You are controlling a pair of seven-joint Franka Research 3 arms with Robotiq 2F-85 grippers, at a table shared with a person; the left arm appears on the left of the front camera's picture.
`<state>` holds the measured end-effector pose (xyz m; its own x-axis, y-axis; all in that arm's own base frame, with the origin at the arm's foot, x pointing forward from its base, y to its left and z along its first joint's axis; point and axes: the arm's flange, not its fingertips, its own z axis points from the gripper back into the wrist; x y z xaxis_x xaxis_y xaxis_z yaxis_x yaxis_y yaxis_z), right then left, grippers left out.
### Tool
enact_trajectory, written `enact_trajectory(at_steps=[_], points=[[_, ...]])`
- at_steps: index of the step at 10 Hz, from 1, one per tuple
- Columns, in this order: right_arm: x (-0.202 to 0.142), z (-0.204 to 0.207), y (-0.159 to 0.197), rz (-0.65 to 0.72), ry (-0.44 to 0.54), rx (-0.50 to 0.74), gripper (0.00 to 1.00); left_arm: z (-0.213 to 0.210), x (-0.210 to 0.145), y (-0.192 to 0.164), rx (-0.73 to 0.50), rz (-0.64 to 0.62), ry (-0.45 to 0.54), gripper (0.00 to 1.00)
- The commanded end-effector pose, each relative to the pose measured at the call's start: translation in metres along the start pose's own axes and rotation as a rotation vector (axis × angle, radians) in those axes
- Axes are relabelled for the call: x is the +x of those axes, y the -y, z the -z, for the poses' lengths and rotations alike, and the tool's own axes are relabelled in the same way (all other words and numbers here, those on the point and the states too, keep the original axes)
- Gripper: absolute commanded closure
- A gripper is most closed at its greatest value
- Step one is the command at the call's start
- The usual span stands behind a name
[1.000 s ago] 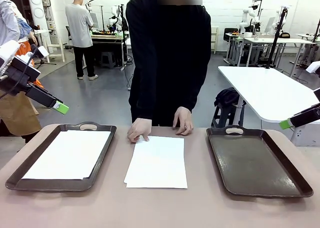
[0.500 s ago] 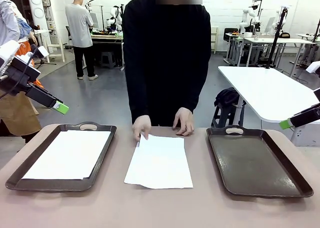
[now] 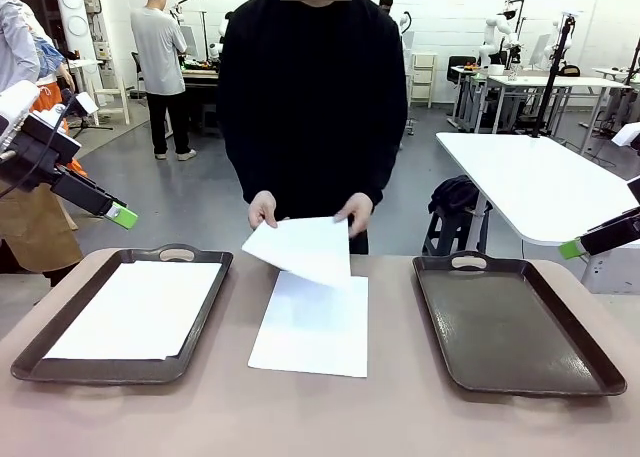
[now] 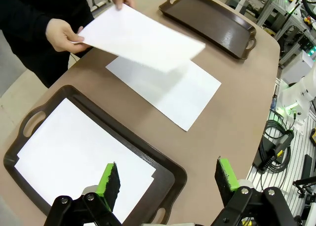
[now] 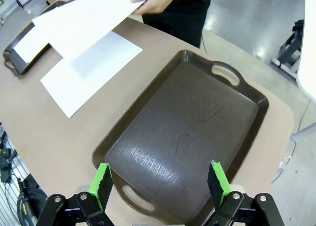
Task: Sort the A4 documents.
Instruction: Receive the A4 Paper.
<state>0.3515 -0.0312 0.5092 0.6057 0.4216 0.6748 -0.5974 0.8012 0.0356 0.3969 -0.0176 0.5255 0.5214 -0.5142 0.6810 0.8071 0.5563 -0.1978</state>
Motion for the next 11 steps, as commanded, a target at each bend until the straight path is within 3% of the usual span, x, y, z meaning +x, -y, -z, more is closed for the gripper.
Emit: enact_trajectory(at_steps=[1, 11], points=[[-0.0009, 0.0024, 0.0009, 0.005, 0.007, 0.02, 0.0, 0.0008, -0.0017, -0.0006, -0.014, 0.006, 0.016, 0.0], [-0.0009, 0.0024, 0.0009, 0.005, 0.007, 0.02, 0.0, 0.0008, -0.0017, -0.0006, -0.014, 0.006, 0.016, 0.0]])
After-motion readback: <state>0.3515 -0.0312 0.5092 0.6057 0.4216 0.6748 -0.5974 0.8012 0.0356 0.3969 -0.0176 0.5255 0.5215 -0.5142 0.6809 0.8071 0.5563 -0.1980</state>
